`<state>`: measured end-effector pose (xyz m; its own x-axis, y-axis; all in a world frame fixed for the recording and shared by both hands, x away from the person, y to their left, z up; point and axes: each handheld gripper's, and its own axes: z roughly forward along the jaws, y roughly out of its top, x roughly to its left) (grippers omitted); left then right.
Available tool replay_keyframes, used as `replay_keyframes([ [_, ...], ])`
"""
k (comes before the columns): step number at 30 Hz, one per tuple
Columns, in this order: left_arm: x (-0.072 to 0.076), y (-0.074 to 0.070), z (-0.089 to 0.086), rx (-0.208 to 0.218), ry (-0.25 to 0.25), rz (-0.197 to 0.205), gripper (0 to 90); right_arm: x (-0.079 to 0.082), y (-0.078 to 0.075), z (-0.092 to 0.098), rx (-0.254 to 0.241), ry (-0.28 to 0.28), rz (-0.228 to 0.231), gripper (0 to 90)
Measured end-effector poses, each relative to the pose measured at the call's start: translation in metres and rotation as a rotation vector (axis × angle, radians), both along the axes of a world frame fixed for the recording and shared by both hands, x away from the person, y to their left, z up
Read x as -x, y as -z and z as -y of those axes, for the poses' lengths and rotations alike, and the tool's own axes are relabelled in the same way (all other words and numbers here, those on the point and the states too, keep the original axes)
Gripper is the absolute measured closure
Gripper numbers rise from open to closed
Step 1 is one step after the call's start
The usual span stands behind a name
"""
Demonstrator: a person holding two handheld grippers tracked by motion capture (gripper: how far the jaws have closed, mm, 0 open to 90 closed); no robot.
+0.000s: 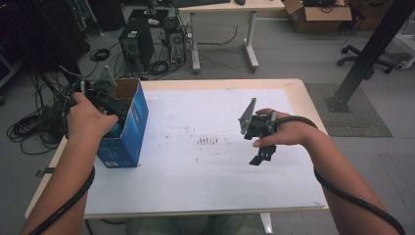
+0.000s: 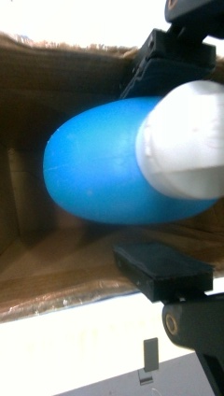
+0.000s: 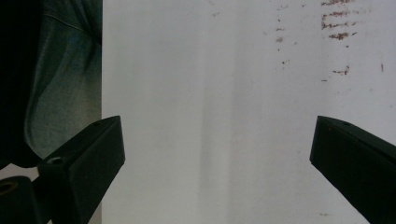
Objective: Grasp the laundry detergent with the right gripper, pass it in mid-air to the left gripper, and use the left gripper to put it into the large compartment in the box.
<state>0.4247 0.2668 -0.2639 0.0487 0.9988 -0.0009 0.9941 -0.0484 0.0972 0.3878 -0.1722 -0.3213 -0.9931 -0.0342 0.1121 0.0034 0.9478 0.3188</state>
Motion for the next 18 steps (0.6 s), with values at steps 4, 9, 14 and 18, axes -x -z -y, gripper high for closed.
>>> replay_keyframes([
  [4,0.002,-0.007,0.000,-0.002,0.004,0.008,21.5,0.001,-0.001,0.001,0.002,0.001,0.000,3.3],
  [9,0.005,-0.017,0.001,-0.006,0.015,0.013,19.1,0.001,-0.004,0.002,0.003,0.003,0.005,3.3],
  [14,0.007,-0.024,0.002,-0.014,0.042,0.021,13.5,0.002,-0.010,0.001,0.002,0.002,0.018,3.2],
  [18,0.008,-0.030,0.003,-0.017,0.059,0.034,11.1,0.003,-0.012,0.000,0.007,0.002,0.020,3.3],
])
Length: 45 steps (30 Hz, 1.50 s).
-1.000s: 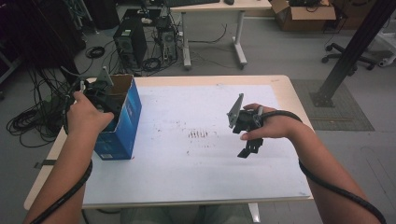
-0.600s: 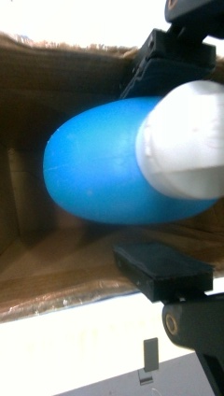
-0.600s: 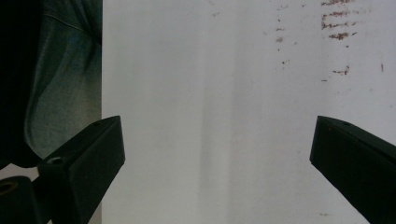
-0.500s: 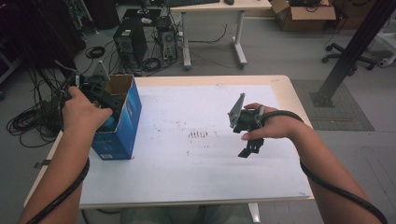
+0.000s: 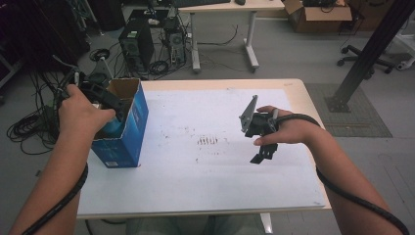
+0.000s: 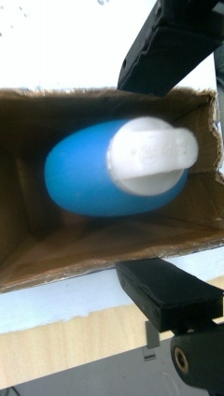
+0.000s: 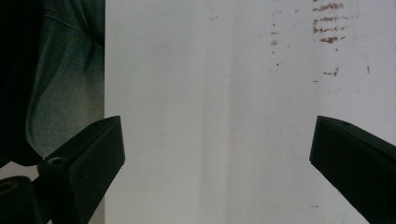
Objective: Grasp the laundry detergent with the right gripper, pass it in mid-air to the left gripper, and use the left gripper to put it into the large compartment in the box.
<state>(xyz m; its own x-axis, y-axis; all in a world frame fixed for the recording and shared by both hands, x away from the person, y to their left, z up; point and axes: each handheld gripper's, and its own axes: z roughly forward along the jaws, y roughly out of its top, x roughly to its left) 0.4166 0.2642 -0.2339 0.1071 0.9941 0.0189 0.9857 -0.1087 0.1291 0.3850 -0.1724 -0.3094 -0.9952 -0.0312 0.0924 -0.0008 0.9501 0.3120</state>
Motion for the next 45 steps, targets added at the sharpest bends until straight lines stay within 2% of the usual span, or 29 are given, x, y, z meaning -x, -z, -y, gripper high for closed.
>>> replay_keyframes([
  [9,0.002,-0.015,0.002,0.000,0.036,-0.005,7.8,0.000,-0.001,0.000,0.000,0.001,0.001,3.3],
  [13,0.003,-0.023,0.002,0.031,0.055,0.000,5.8,0.000,-0.002,0.000,0.003,0.010,-0.002,3.3],
  [18,0.004,-0.032,0.003,0.046,0.086,0.009,2.2,0.000,-0.004,0.002,-0.002,0.014,0.000,3.3],
  [22,0.004,-0.040,0.007,0.072,0.110,0.009,0.9,0.001,-0.004,0.004,-0.008,0.020,-0.004,3.2],
  [25,0.003,-0.048,0.012,0.087,0.140,0.014,0.8,0.001,-0.003,0.004,0.006,0.021,-0.009,3.4],
  [28,0.003,-0.055,0.021,0.099,0.195,0.033,0.2,0.001,-0.004,0.005,0.000,0.022,-0.004,3.3],
  [30,0.003,-0.059,0.029,0.114,0.262,0.045,0.2,0.001,-0.006,0.005,0.001,0.023,-0.002,3.4],
  [31,0.003,-0.061,0.031,0.121,0.274,0.046,0.2,0.001,-0.007,0.005,0.000,0.024,0.000,3.3],
  [36,0.003,-0.072,0.045,0.113,0.330,0.058,0.2,0.000,-0.008,0.006,-0.003,0.029,0.004,3.3],
  [39,0.003,-0.077,0.056,0.116,0.391,0.068,0.2,0.000,-0.007,0.005,0.001,0.029,0.001,3.5],
  [45,0.005,-0.084,0.079,0.094,0.530,0.068,0.2,-0.001,-0.006,0.004,0.000,0.023,0.002,3.3],
])
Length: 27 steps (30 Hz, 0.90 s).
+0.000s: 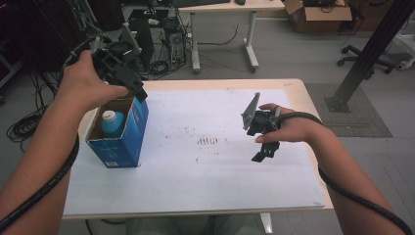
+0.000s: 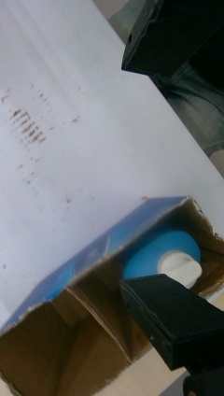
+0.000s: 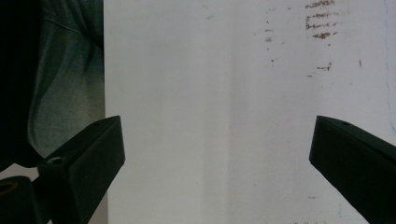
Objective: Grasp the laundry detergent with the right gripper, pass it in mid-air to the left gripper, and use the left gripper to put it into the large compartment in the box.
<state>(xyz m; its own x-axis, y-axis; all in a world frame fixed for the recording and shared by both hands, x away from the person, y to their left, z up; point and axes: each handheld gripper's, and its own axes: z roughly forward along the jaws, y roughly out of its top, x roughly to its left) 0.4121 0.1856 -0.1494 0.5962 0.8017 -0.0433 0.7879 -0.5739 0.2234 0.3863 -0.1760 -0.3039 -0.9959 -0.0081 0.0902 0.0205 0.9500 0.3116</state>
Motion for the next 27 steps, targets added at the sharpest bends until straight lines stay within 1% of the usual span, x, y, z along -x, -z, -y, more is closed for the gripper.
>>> replay_keyframes([
  [3,0.002,-0.003,0.009,-0.010,0.064,-0.007,0.2,0.000,0.000,-0.001,0.002,-0.001,-0.003,3.4],
  [6,0.004,-0.006,0.017,-0.020,0.129,0.002,0.2,0.000,-0.001,0.000,-0.001,-0.002,-0.002,3.3],
  [8,0.006,-0.007,0.021,-0.017,0.173,0.004,0.2,-0.001,-0.001,0.000,-0.003,0.000,0.000,3.3],
  [9,0.007,-0.007,0.024,-0.015,0.198,0.012,0.2,-0.001,-0.002,0.000,-0.003,0.000,-0.001,3.3],
  [10,0.008,-0.008,0.025,-0.010,0.223,0.013,0.2,0.000,-0.002,0.000,-0.005,-0.002,-0.002,3.4],
  [15,0.013,-0.007,0.036,-0.029,0.308,0.019,0.2,0.000,-0.002,0.000,-0.005,0.000,-0.003,3.3],
  [17,0.014,-0.005,0.040,-0.037,0.356,0.022,0.2,0.000,-0.002,0.000,-0.005,-0.001,-0.004,3.4],
  [20,0.018,-0.002,0.047,-0.072,0.426,0.023,0.2,0.001,-0.002,0.000,-0.004,-0.001,-0.003,3.3],
  [21,0.019,0.001,0.050,-0.073,0.442,0.014,0.2,0.001,-0.002,0.000,-0.001,0.002,-0.004,3.4],
  [23,0.024,0.006,0.058,-0.118,0.503,0.019,0.2,0.001,-0.002,0.001,0.000,0.001,-0.003,3.3],
  [24,0.026,0.009,0.062,-0.139,0.525,0.012,0.2,0.001,-0.002,0.001,0.000,0.002,-0.003,3.4],
  [25,0.028,0.012,0.066,-0.146,0.549,0.009,0.2,0.000,-0.002,0.001,0.002,0.001,-0.002,3.3],
  [26,0.030,0.015,0.070,-0.162,0.589,0.011,0.2,0.000,-0.002,0.001,0.004,0.002,-0.002,3.3],
  [27,0.032,0.017,0.073,-0.168,0.618,0.015,0.2,0.000,-0.002,0.001,0.005,0.003,-0.003,3.4],
])
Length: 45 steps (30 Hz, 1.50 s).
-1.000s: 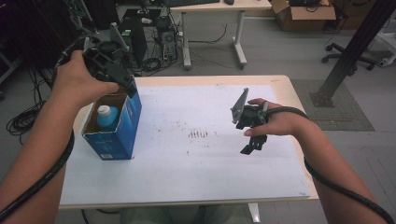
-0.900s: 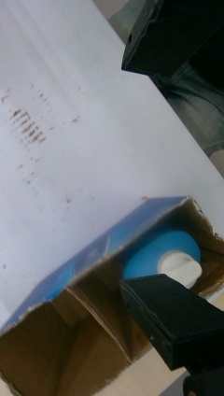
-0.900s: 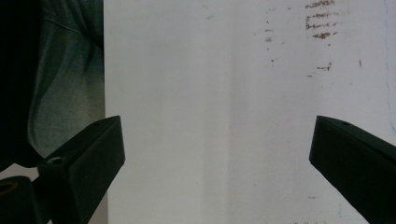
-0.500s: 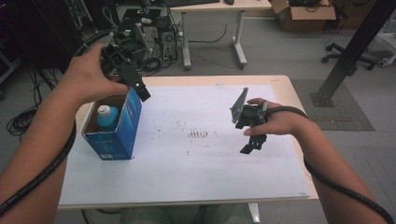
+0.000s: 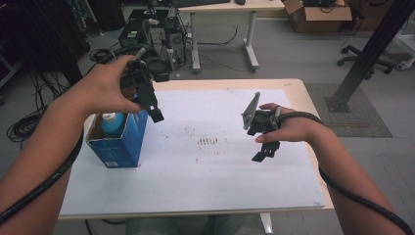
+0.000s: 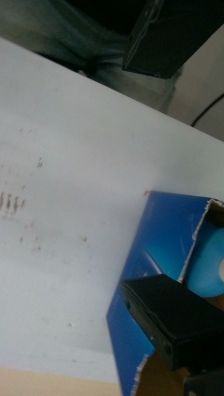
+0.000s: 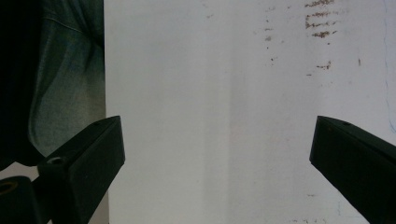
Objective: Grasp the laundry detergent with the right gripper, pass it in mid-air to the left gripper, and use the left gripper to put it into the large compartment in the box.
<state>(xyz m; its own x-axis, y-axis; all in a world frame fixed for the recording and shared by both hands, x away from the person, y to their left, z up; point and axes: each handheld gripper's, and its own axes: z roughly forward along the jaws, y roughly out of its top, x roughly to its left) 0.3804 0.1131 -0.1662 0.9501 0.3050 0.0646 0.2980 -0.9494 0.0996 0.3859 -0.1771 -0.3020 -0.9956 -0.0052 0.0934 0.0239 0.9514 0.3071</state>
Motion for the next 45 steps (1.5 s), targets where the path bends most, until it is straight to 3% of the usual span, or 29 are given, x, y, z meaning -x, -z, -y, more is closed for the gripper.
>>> replay_keyframes([
  [4,0.006,0.013,0.014,-0.040,0.090,-0.027,0.2,0.000,-0.001,0.001,0.006,-0.001,0.003,3.4],
  [8,0.010,0.024,0.024,-0.072,0.145,-0.043,0.2,0.000,-0.002,0.001,0.015,-0.004,0.008,3.4],
  [17,0.023,0.042,0.038,-0.085,0.251,-0.057,0.2,0.000,-0.002,0.003,0.036,0.000,0.006,3.3],
  [28,0.024,0.064,0.032,-0.066,0.248,-0.085,0.2,0.000,0.002,0.002,0.049,0.002,-0.005,3.4],
  [45,0.010,0.071,0.028,-0.035,0.230,-0.103,0.2,-0.007,-0.002,0.002,0.050,0.007,-0.004,3.4],
])
